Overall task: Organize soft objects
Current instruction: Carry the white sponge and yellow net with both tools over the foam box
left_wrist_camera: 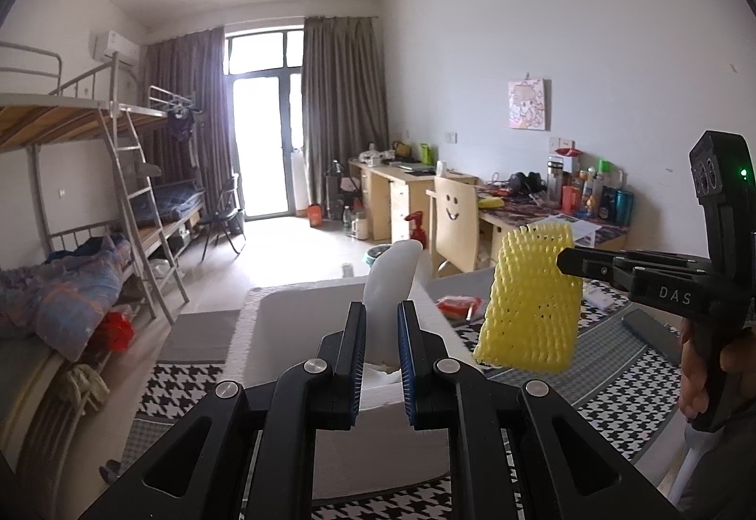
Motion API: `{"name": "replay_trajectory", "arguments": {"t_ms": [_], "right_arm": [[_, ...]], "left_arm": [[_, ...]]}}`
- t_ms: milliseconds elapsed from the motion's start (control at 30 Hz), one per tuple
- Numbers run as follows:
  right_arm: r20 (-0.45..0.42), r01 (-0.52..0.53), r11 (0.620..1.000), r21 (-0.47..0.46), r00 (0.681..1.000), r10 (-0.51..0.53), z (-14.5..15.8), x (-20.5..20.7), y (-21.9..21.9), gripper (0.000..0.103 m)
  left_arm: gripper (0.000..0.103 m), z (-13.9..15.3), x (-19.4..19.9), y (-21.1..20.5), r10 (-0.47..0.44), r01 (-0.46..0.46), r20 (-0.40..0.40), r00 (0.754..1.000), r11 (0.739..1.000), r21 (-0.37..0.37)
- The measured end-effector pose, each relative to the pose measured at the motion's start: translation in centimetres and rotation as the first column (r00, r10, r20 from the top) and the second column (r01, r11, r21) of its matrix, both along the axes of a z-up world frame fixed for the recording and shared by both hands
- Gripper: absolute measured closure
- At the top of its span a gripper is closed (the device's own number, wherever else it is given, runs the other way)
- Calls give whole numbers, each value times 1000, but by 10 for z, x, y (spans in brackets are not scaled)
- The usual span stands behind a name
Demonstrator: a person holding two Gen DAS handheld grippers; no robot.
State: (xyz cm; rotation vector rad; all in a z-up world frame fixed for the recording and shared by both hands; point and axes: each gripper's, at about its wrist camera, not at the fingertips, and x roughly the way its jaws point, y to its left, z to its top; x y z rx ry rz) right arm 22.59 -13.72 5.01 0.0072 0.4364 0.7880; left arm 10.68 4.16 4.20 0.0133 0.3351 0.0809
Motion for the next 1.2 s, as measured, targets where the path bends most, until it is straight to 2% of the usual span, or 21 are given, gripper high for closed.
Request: {"name": "replay_trajectory", "arguments": {"t_ms": [567, 1200], "right_arm": [[-8, -65, 998, -9, 998, 65, 5, 2, 38, 90], [-32, -91, 995, -50, 996, 89, 2, 6, 84, 90]], "left_arm": [[88, 1, -8, 28, 84, -83, 14, 996, 996, -12], [88, -3, -21, 52, 127, -126, 31, 991, 992, -34]]}}
